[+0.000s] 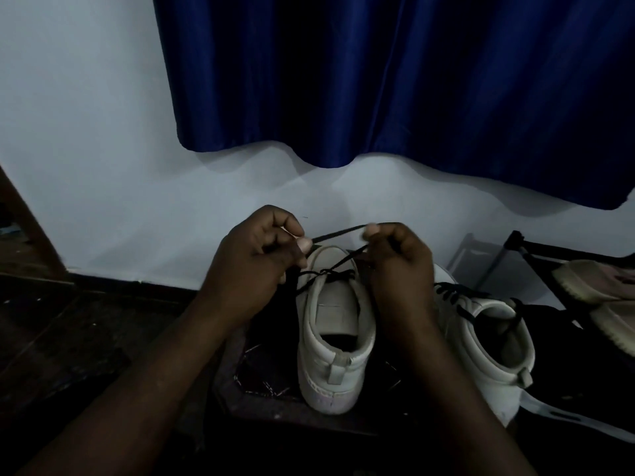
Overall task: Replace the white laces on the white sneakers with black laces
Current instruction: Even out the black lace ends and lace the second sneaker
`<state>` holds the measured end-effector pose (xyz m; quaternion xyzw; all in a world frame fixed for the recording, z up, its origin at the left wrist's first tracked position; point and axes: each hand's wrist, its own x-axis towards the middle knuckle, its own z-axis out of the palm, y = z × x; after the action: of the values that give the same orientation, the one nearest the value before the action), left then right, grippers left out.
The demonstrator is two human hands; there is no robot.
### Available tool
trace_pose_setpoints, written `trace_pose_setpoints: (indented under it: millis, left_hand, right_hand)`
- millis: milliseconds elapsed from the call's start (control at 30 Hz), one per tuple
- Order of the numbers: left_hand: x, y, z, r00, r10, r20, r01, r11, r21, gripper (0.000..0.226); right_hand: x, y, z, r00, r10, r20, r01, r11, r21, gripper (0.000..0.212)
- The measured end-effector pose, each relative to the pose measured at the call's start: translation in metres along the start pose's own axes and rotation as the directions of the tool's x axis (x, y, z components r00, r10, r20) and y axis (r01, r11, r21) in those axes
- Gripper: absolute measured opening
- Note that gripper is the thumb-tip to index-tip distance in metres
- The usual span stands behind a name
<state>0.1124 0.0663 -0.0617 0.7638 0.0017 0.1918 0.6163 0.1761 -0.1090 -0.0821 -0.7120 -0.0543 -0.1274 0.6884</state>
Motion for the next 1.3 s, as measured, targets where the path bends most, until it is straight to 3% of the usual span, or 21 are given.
trace_pose_setpoints:
  millis: [100,233,333,433,567,733,833,933,1033,1167,1300]
  left_hand:
    - [0.001,-0.001,-0.005,0.999,-0.011,-0.041,0.009,0.999,-0.032,0.007]
    - [0.002,-0.001,-0.005,0.999,-0.013,-0.034,0.011,0.997,-0.076,0.008]
    - [0.002,0.004,-0.004,0.999,-0.054,-0.008,0.049,0.956,-0.288,0.018]
    - [0.002,0.008,-0.009,0.994,-0.1,0.051,0.112,0.843,-0.526,0.022]
    - [-0.002,0.008,-0.009,0.983,-0.109,0.151,0.183,0.717,-0.673,0.029]
    - [-0.001,0.004,0.003,0.98,-0.067,0.189,0.162,0.82,-0.549,0.04]
    - [-0.002,0.002,0.01,0.991,-0.084,0.102,0.118,0.905,-0.409,0.025]
    - [-0.003,0.001,0.015,0.996,-0.084,-0.03,0.071,0.948,-0.31,0.018]
    - [-0.004,0.0,0.019,0.997,0.042,-0.065,-0.042,0.999,0.001,0.013]
    - [-0.002,-0.003,0.025,0.987,0.119,-0.108,-0.098,0.978,0.185,0.025]
    - [-0.001,-0.001,0.03,0.998,0.067,-0.013,-0.065,0.99,0.124,0.025]
  right_hand:
    - [0.012,-0.003,-0.013,0.951,0.221,-0.216,-0.162,0.952,0.26,0.019]
    - [0.01,-0.01,-0.014,0.974,0.215,-0.063,-0.186,0.932,0.312,0.019]
    - [0.008,-0.011,-0.011,0.975,0.201,-0.094,-0.158,0.926,0.344,0.019]
    - [0.012,-0.01,-0.015,0.942,0.277,-0.189,-0.181,0.894,0.41,0.019]
    - [0.01,-0.002,-0.016,0.977,0.134,-0.164,-0.113,0.985,0.127,0.016]
    - [-0.002,-0.011,-0.01,0.987,0.066,0.146,-0.071,0.997,0.029,0.008]
    - [-0.01,-0.015,-0.011,0.98,-0.026,0.199,0.049,0.993,-0.111,0.026]
    - [-0.018,-0.021,-0.017,0.943,-0.081,0.324,0.12,0.987,-0.103,0.012]
    - [-0.026,-0.022,-0.019,0.891,-0.11,0.44,0.184,0.974,-0.129,0.015]
    - [-0.021,-0.015,-0.023,0.896,-0.078,0.438,0.237,0.917,-0.32,0.022]
    - [-0.015,-0.013,-0.035,0.92,-0.085,0.383,0.285,0.816,-0.502,0.025]
